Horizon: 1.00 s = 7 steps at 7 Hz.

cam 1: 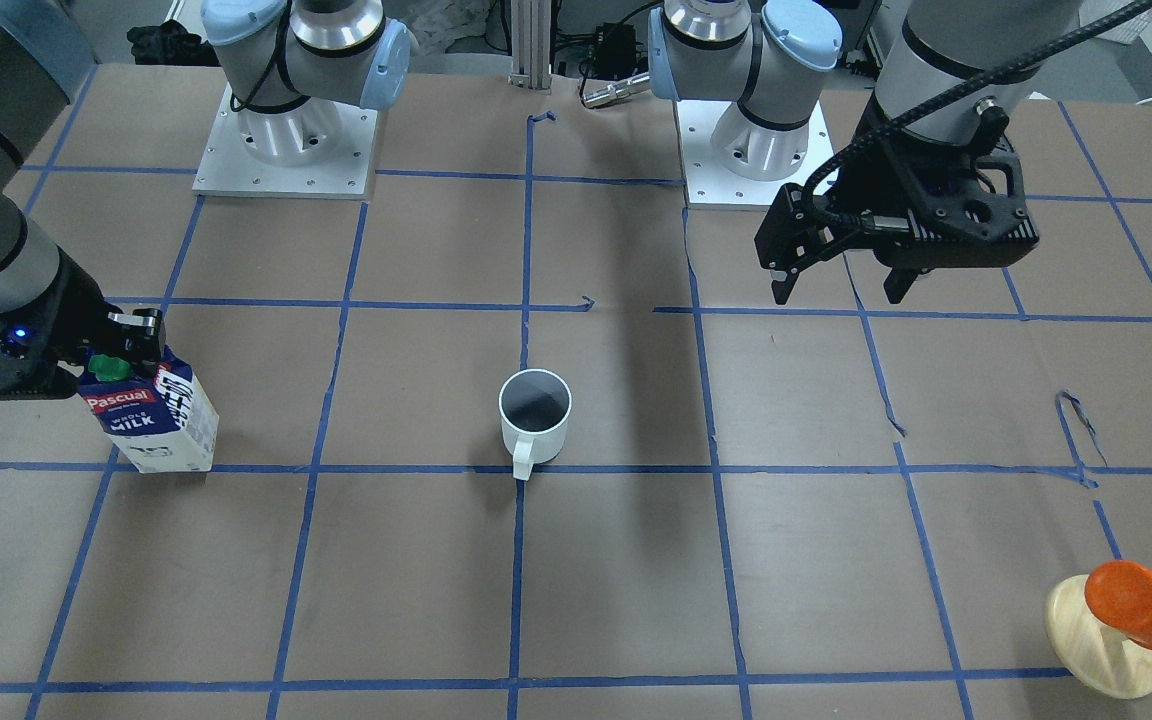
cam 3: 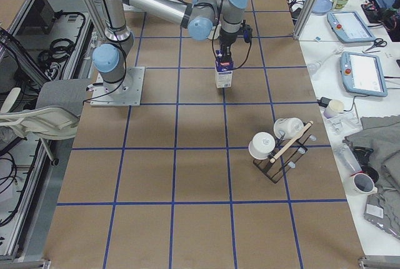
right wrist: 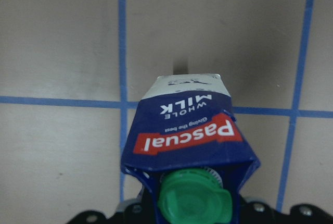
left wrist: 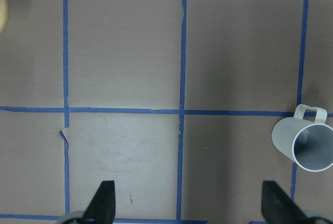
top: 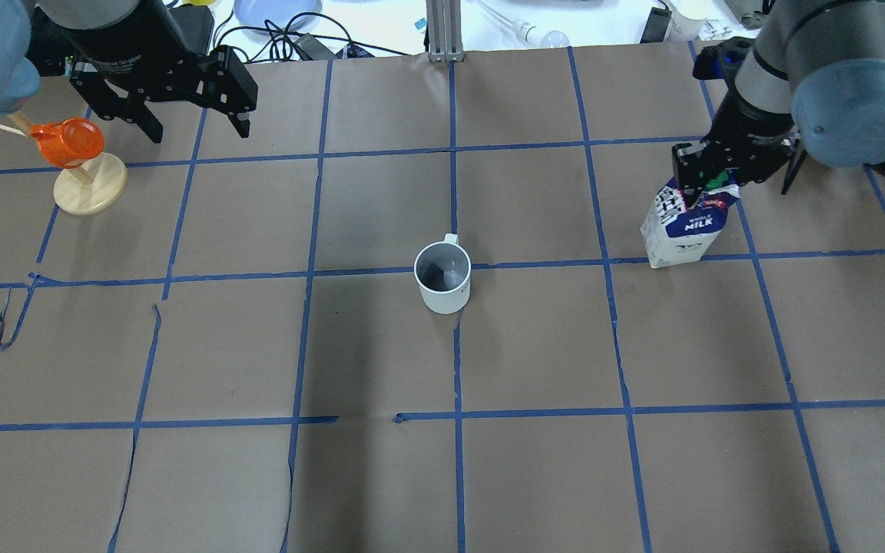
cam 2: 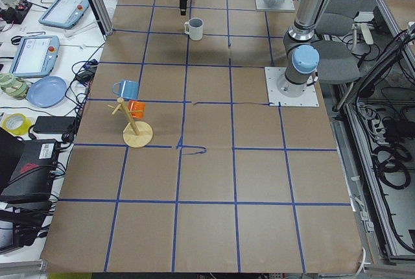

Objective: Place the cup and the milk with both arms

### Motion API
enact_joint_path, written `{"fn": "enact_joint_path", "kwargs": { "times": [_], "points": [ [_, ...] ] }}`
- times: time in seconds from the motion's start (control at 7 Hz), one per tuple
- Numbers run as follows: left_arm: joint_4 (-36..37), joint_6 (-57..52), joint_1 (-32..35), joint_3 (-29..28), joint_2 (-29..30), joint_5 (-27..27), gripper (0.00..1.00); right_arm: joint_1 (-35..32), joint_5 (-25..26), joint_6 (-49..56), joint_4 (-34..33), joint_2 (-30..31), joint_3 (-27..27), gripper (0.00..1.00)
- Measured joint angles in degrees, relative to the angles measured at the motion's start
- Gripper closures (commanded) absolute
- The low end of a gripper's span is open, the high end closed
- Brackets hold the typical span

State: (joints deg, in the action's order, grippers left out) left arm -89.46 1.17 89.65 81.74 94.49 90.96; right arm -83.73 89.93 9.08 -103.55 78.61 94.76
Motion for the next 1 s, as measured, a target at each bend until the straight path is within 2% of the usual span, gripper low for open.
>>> {"fn": "enact_joint_path", "kwargs": {
  "times": [0.29, 0.43, 0.71, 1.0],
  "points": [
    [-0.01, -0.21, 0.0, 0.0, -0.05, 0.23, 0.0, -9.53, -0.32, -11.18, 0.38, -3.92, -5.24, 0.73],
    [-0.01, -0.11, 0.0, 0.03, -0.03, 0.16, 0.0, -13.18, -0.92, -15.87, 0.56, -4.67, -6.18, 0.73],
    [-0.01, -0.16, 0.0, 0.06, -0.01, 0.32, 0.0, -19.0, -2.56, -24.63, 0.64, -5.09, -5.74, 0.72],
    [-0.01, -0.2, 0.0, 0.05, -0.01, 0.42, 0.0, -21.49, -2.93, -26.95, 0.27, -5.0, -3.99, 0.7]
  ]
}}
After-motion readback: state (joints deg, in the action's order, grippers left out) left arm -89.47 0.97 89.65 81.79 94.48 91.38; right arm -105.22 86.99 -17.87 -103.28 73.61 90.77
